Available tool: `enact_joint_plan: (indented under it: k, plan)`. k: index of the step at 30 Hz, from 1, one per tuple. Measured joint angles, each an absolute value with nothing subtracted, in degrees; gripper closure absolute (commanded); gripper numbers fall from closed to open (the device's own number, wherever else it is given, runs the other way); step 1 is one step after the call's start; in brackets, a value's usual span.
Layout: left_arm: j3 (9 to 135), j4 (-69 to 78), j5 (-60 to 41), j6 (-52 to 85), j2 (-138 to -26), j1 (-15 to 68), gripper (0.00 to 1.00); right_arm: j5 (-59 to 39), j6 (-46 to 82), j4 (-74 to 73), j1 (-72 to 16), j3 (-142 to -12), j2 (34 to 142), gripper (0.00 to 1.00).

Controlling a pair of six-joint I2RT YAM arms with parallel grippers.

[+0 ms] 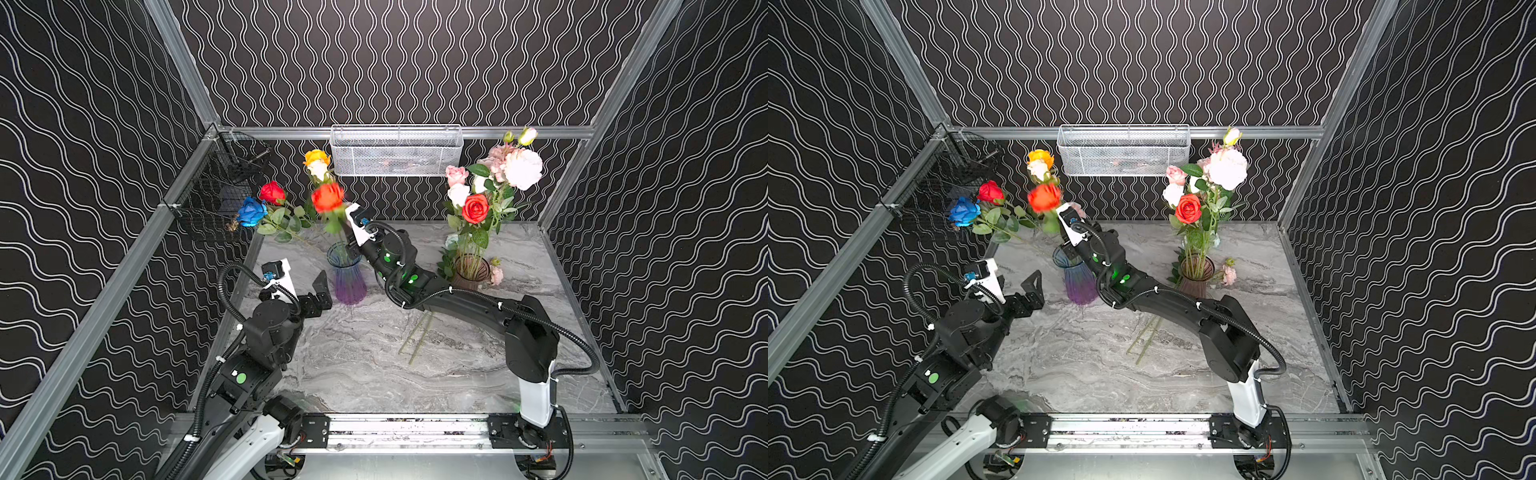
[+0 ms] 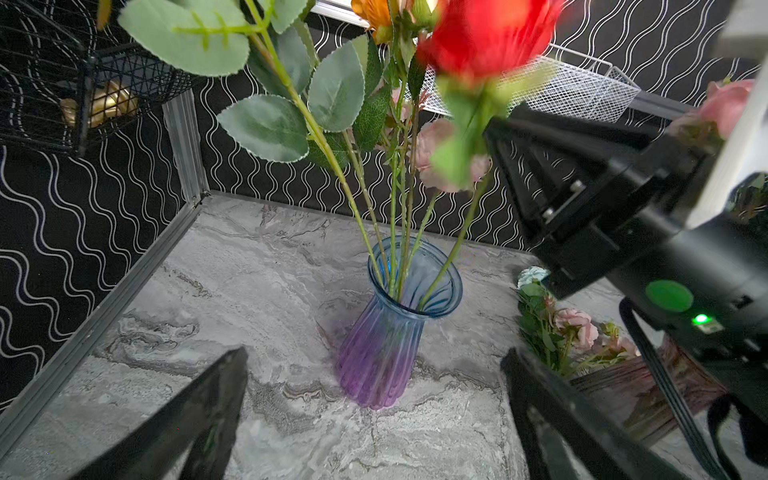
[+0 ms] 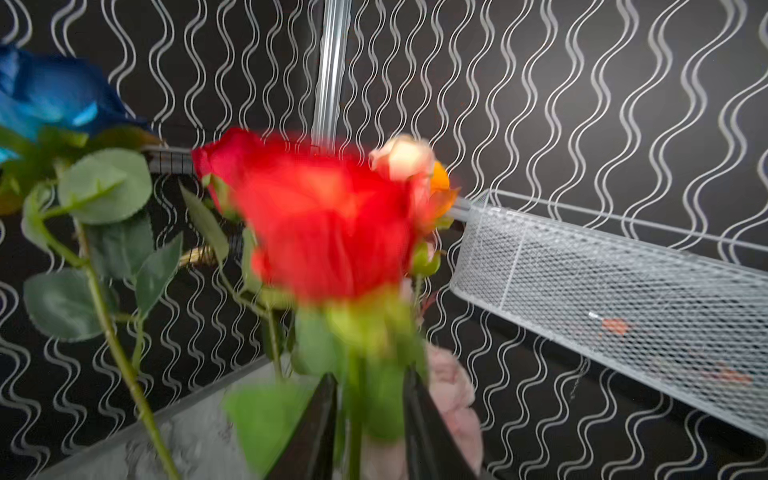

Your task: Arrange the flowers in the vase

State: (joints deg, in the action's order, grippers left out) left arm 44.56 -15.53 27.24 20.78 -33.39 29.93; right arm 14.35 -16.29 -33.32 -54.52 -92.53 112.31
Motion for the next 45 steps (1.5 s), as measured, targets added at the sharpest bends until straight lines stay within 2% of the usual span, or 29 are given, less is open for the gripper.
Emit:
enact_joint_plan:
  k: [5, 9, 12, 25, 34, 41, 45]
  plan:
    - [44.6, -15.5, 26.5, 20.8, -33.6, 29.9, 0.02, 15.8, -15.6, -30.2, -55.5, -87.2, 107.9, 0.47]
    - [44.6, -15.5, 24.7, 20.6, -33.9, 29.9, 0.08, 17.3, -14.4, -30.2, -55.9, -85.1, 103.0, 0.44]
    - [44.6, -14.6, 22.2, 19.5, -33.9, 29.9, 0.16, 18.7, -14.2, -30.3, -57.3, -81.9, 98.6, 0.43]
    - [45.6, -14.3, 19.4, 20.8, -37.3, 32.6, 0.28, 29.9, -9.5, -26.1, -64.8, -62.1, 76.0, 0.43]
    - [48.5, -18.1, 26.6, 20.8, -47.0, 48.2, 0.33, 38.4, -1.9, -17.2, -66.0, -46.1, 62.4, 0.44]
    - [49.6, -20.1, 33.1, 24.4, -61.7, 65.7, 0.31, 47.5, 8.4, -7.5, -65.8, -36.5, 51.6, 0.45]
    - [51.3, -19.6, 33.9, 27.0, -70.2, 70.9, 0.3, 51.4, 15.4, -1.4, -64.0, -33.5, 47.4, 0.45]
